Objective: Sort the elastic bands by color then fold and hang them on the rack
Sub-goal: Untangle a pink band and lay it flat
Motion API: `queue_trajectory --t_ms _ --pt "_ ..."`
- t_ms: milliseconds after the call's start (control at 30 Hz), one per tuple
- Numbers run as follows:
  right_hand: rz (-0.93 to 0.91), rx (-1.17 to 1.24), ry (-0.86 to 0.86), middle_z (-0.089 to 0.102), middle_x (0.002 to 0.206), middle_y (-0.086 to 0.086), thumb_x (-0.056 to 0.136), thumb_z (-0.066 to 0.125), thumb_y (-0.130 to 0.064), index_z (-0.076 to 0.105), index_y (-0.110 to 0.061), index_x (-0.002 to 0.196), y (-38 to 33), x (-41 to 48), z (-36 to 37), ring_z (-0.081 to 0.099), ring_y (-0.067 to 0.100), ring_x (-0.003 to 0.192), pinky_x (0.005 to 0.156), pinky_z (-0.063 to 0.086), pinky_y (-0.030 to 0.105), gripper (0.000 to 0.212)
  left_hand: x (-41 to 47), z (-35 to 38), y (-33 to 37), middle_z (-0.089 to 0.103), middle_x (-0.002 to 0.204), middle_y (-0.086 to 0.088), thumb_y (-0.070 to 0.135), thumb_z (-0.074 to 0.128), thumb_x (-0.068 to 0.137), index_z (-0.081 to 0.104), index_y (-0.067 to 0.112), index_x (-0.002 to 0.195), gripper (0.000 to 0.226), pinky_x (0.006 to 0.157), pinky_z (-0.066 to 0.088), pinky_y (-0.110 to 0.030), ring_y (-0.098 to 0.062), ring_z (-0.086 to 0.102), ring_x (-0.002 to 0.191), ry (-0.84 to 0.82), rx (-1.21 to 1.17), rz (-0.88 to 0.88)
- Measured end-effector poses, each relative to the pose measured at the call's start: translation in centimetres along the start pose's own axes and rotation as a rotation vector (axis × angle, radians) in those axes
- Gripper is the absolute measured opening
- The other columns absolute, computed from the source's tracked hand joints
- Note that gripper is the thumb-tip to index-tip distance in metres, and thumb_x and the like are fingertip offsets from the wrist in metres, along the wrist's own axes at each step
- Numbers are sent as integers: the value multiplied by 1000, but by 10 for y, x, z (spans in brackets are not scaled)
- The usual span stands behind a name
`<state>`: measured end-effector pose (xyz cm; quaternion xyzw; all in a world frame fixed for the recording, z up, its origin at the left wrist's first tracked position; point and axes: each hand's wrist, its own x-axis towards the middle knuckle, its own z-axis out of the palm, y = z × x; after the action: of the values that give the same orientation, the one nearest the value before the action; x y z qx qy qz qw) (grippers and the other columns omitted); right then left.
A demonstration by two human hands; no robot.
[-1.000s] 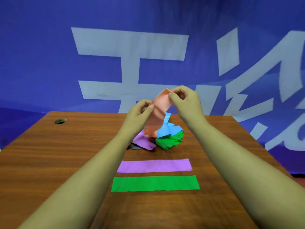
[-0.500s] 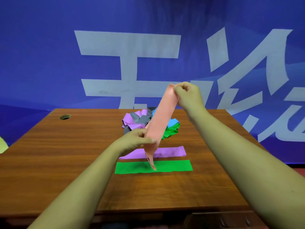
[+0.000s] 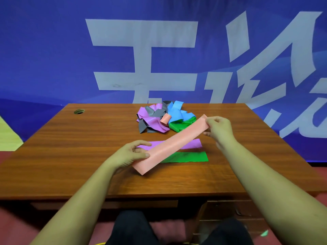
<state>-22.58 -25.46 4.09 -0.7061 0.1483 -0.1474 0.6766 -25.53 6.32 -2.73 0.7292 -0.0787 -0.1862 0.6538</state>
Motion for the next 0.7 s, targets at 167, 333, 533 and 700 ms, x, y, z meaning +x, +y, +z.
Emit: queue_trajectory --t_ms 167,333,533,700 --pt "156 31 -30 63 82 16 93 50 -2 65 -7 79 39 -20 -11 60 23 66 44 52 21 21 -19 -7 -12 72 92 -7 25 86 58 69 8 111 58 75 53 -23 -16 66 84 -162 128 -143" --pt "232 5 -37 65 88 17 95 50 -4 64 -6 82 63 -38 -18 65 24 72 52 57 22 20 -33 -7 -18 70 91 -5 19 74 76 72 12 91 17 78 47 -29 -16 61 84 -57 182 -103" --pt "280 70 -40 68 98 16 97 54 -6 64 -5 88 85 -53 -29 69 24 87 63 59 28 14 -38 -12 -34 58 79 -11 9 69 88 67 9 98 10 58 39 -23 -18 52 71 172 42 -134" --pt "288 -25 -76 67 103 16 93 61 -6 66 -6 93 100 -58 -36 69 23 92 65 60 27 5 -42 -8 -43 63 71 -6 10 70 88 62 9 92 9 50 42 -19 -12 54 63 320 -15 -167"
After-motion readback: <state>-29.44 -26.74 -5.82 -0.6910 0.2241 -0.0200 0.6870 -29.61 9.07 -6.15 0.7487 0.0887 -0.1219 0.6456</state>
